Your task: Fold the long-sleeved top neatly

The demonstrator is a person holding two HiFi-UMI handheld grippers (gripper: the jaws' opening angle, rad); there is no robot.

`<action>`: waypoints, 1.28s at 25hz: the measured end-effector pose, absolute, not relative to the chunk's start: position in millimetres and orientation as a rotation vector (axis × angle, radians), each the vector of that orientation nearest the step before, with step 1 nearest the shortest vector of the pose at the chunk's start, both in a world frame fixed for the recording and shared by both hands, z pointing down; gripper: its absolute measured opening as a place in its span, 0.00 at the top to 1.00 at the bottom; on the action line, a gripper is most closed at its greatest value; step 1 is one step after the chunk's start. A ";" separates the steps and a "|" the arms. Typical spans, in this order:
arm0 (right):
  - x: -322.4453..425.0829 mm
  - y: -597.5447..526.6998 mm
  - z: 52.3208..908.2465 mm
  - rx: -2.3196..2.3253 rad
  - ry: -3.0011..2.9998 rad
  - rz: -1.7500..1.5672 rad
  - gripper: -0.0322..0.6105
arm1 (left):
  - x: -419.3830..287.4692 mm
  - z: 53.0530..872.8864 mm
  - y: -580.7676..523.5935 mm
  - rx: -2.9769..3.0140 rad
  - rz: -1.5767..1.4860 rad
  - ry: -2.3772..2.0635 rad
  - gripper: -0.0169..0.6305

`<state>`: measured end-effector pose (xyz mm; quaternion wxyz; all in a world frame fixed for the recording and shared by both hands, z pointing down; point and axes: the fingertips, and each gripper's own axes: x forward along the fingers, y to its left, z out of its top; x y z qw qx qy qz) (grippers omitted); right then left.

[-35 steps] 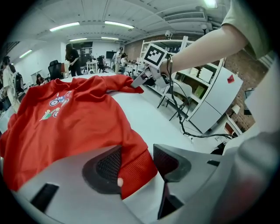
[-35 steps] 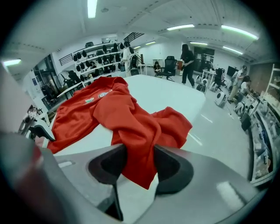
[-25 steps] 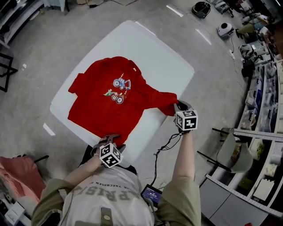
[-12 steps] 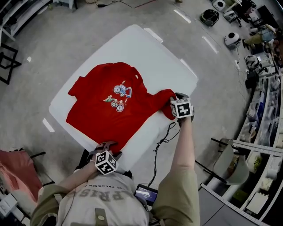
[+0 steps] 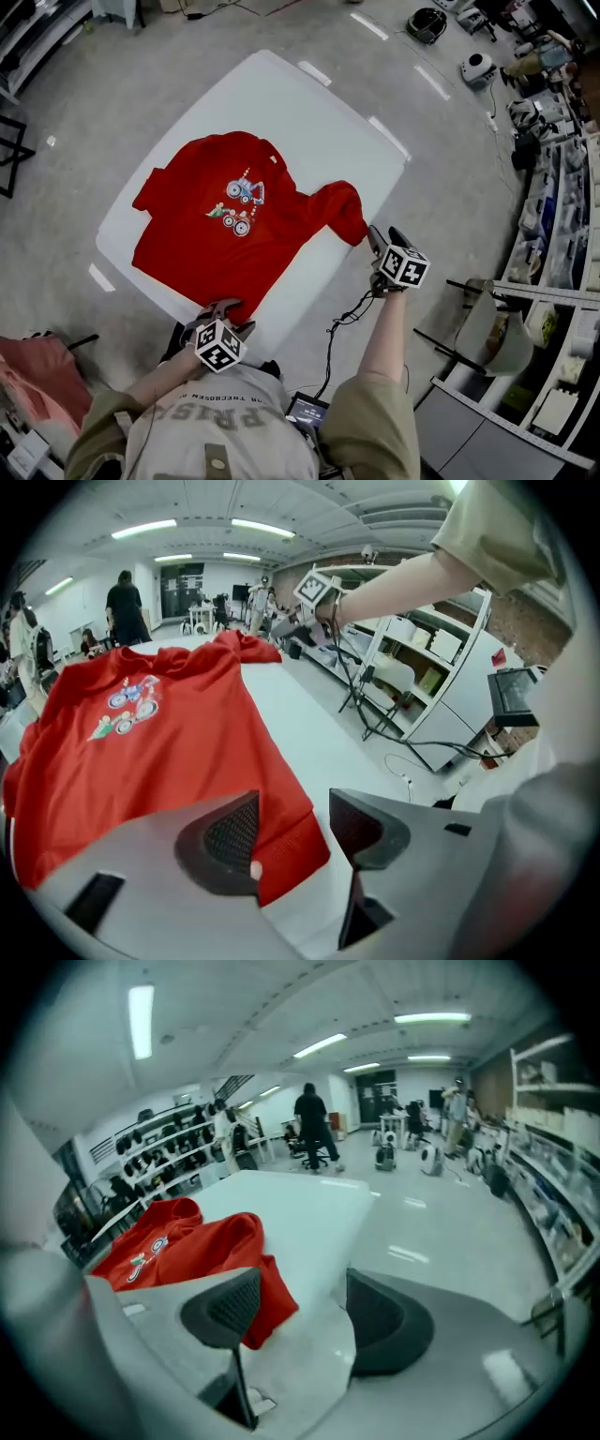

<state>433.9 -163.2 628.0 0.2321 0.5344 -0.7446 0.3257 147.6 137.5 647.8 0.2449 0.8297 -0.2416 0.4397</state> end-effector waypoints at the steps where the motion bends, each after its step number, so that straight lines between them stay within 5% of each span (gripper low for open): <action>1: 438.0 -157.4 637.0 1.514 -2.021 0.957 0.52 | 150.2 640.0 133.2 2.296 1.184 -0.683 0.61; 14: 421.7 -146.9 669.4 1.752 -1.961 1.256 0.55 | 186.1 632.7 74.2 2.393 1.155 -0.736 0.51; 18: 414.1 -142.9 667.3 1.730 -1.964 1.208 0.89 | 183.5 635.0 61.5 2.392 1.164 -0.727 0.49; 32: 448.2 -104.1 534.8 1.755 -2.122 0.964 0.91 | 146.3 598.0 28.1 2.408 1.051 -0.770 0.46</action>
